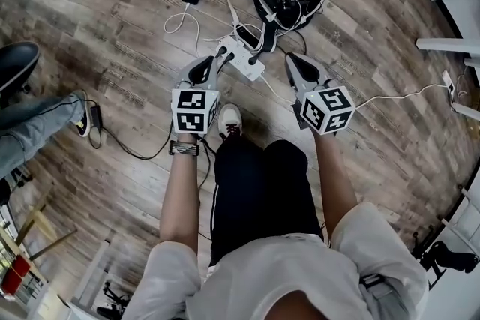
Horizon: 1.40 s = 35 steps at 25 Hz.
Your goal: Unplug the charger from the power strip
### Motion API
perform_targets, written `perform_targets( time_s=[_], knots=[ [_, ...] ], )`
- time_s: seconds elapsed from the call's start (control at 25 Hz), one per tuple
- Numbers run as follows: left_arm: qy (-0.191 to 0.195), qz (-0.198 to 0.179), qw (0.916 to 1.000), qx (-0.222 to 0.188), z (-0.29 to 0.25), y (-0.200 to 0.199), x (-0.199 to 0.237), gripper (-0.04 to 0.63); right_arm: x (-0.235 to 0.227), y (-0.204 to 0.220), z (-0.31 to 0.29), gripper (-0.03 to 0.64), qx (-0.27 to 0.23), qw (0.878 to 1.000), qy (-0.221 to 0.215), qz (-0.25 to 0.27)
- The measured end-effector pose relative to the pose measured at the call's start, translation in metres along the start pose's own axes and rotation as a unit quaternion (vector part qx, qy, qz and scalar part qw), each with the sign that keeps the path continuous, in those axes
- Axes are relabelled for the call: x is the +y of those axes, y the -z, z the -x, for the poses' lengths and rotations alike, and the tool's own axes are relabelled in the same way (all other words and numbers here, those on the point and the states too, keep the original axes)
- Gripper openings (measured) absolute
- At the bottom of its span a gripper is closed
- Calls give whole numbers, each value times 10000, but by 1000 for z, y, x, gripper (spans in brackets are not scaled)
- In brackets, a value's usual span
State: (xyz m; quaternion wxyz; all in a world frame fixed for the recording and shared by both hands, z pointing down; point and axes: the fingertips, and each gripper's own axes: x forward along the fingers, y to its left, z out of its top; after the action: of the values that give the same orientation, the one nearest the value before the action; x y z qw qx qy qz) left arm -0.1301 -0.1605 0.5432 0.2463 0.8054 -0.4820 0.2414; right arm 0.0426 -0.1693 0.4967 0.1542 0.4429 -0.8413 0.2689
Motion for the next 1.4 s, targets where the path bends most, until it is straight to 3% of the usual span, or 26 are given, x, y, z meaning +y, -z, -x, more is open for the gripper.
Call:
perform_targets(
  time_s=[0.48,0.92,1.04,1.4],
  knots=[
    [186,-69,9998,72,-105,107,7,5,-49,119,-73,2,-64,9999,67,-51],
    [354,-132,9991,208,-147,168,-1,5,-67,191,-112,2,149,9998,32,-106],
    [451,-51,9987,224,-160,185,-7,31,-72,218,-125,2,293,9993,-68,-207],
    [701,-260,9966,341,-187,230,-25,78,-91,289,-156,2,695,9957,-189,-590]
  ],
)
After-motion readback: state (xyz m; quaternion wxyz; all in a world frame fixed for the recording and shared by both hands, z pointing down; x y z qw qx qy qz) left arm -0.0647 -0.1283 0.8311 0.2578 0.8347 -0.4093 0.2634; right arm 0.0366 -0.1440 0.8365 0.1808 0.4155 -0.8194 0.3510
